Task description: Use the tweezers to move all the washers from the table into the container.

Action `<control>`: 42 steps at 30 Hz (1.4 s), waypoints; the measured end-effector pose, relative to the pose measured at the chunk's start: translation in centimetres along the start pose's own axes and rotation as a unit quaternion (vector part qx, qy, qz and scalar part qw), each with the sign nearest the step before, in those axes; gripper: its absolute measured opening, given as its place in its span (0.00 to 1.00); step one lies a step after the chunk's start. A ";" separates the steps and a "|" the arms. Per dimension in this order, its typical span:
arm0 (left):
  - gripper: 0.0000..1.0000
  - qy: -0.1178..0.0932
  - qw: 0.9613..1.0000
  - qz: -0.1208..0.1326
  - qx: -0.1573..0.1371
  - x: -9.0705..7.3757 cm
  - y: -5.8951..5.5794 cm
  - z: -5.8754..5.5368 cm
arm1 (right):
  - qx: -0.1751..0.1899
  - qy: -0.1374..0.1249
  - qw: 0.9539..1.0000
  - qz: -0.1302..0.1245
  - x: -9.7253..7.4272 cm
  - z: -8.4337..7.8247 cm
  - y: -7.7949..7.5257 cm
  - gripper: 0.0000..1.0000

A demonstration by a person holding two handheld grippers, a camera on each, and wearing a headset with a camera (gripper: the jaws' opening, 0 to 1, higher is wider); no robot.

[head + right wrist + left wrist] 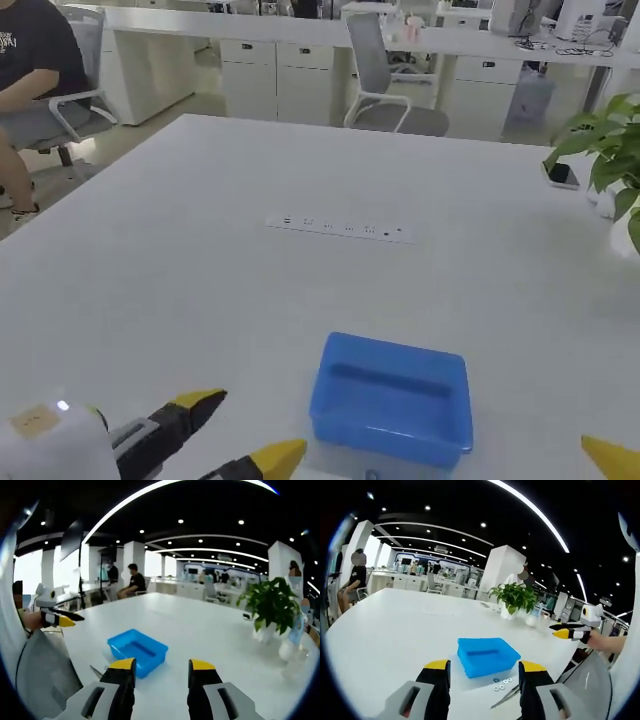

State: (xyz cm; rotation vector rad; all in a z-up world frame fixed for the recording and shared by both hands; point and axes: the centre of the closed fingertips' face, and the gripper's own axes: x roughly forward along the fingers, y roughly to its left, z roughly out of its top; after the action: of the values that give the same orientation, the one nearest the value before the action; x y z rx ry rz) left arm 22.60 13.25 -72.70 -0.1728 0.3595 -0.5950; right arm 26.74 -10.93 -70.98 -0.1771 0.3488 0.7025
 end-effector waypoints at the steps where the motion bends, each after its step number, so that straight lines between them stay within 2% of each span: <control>1: 0.50 0.019 1.000 -0.010 0.011 0.1 -0.1 -0.7 | -0.013 0.015 1.000 0.024 0.5 -0.4 1.0 0.36; 3: 0.44 0.043 0.998 -0.028 0.023 0.1 -0.4 -1.7 | -0.037 0.033 0.998 0.046 1.1 -1.1 2.0 0.32; 4: 0.42 0.063 0.997 -0.035 0.029 0.2 -0.4 -2.4 | -0.050 0.046 0.996 0.060 1.6 -1.6 2.7 0.31; 7: 0.39 0.084 0.994 -0.051 0.042 0.3 -0.8 -3.3 | -0.061 0.064 0.992 0.096 2.6 -2.2 4.5 0.31; 8: 0.38 0.100 0.992 -0.061 0.051 0.4 -1.1 -3.8 | -0.062 0.075 0.988 0.117 2.9 -2.9 5.2 0.31; 10: 0.38 0.120 0.988 -0.069 0.069 0.5 -1.1 -4.4 | -0.079 0.087 0.984 0.131 3.4 -3.5 5.9 0.30; 11: 0.36 0.135 0.984 -0.078 0.086 0.5 -1.3 -4.9 | -0.084 0.100 0.981 0.143 3.6 -3.9 6.4 0.30; 13: 0.32 0.140 0.981 -0.094 0.093 0.8 -1.8 -5.1 | -0.099 0.117 0.974 0.165 4.1 -4.7 7.4 0.30; 15: 0.30 0.154 0.977 -0.105 0.100 1.1 -2.1 -5.4 | -0.111 0.128 0.968 0.187 4.5 -5.3 8.4 0.29; 16: 0.30 0.166 0.974 -0.114 0.107 1.1 -2.3 -5.8 | -0.115 0.140 0.962 0.205 4.6 -5.7 9.1 0.29; 17: 0.28 0.175 0.970 -0.120 0.114 1.1 -2.3 -6.0 | -0.124 0.144 0.959 0.211 4.8 -5.9 9.3 0.29; 18: 0.27 0.187 0.965 -0.127 0.134 1.2 -2.3 -6.3 | -0.139 0.155 0.953 0.221 5.1 -6.4 9.6 0.28; 19: 0.26 0.197 0.961 -0.130 0.145 1.3 -2.3 -6.6 | -0.148 0.164 0.948 0.227 5.2 -6.7 9.8 0.27; 20: 0.24 0.214 0.954 -0.138 0.157 1.4 -2.3 -7.0 | -0.157 0.174 0.942 0.239 5.4 -7.1 10.2 0.26; 21: 0.24 0.219 0.952 -0.139 0.162 1.4 -2.3 -7.2 | -0.161 0.179 0.940 0.244 5.6 -7.3 10.4 0.25; 22: 0.23 0.229 0.946 -0.142 0.180 1.7 -2.2 -7.5 | -0.163 0.182 0.937 0.249 5.8 -7.5 10.7 0.24; 24: 0.21 0.247 0.937 -0.153 0.193 2.0 -2.3 -8.0 | -0.173 0.195 0.929 0.264 6.2 -8.1 11.2 0.23; 25: 0.20 0.251 0.935 -0.155 0.195 2.2 -2.3 -8.1 | -0.187 0.203 0.922 0.272 6.4 -8.5 11.4 0.22; 27: 0.20 0.268 0.927 -0.167 0.204 2.6 -2.3 -8.5 | -0.204 0.215 0.912 0.283 6.8 -9.0 11.8 0.20; 28: 0.19 0.276 0.923 -0.168 0.208 2.8 -2.3 -8.8 | -0.207 0.217 0.909 0.288 7.0 -9.2 12.1 0.19; 29: 0.17 0.288 0.916 -0.176 0.218 3.0 -2.3 -9.2 | -0.210 0.218 0.906 0.295 7.1 -9.4 12.3 0.18; 30: 0.16 0.295 0.912 -0.178 0.224 3.1 -2.3 -9.4 | -0.212 0.223 0.903 0.301 7.2 -9.6 12.6 0.17; 32: 0.12 0.303 0.903 -0.187 0.242 3.5 -2.5 -9.8 | -0.229 0.237 0.891 0.313 7.4 -10.3 12.9 0.15; 33: 0.12 0.307 0.898 -0.193 0.247 3.6 -2.8 -10.0 | -0.236 0.241 0.887 0.315 7.6 -10.6 13.0 0.15; 34: 0.12 0.313 0.896 -0.195 0.249 3.7 -2.8 -10.2 | -0.245 0.246 0.882 0.318 7.8 -10.9 13.1 0.15; 36: 0.12 0.326 0.884 -0.206 0.266 3.7 -2.8 -10.9 | -0.262 0.254 0.874 0.321 8.1 -11.4 13.2 0.14; 37: 0.12 0.331 0.879 -0.205 0.274 3.9 -2.7 -11.2 | -0.266 0.257 0.871 0.323 8.2 -11.6 13.3 0.13; 40: 0.12 0.341 0.869 -0.210 0.290 4.2 -2.6 -12.0 | -0.279 0.267 0.862 0.330 8.4 -12.2 13.4 0.12; 42: 0.10 0.342 0.868 -0.207 0.295 4.4 -2.4 -12.3 | -0.284 0.269 0.859 0.332 8.5 -12.4 13.6 0.11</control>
State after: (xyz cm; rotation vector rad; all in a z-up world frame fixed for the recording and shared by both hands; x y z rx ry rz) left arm 20.07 8.08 -84.69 0.5889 0.8187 -1.1675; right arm 20.66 1.00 -86.26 -0.8569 0.7504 1.4424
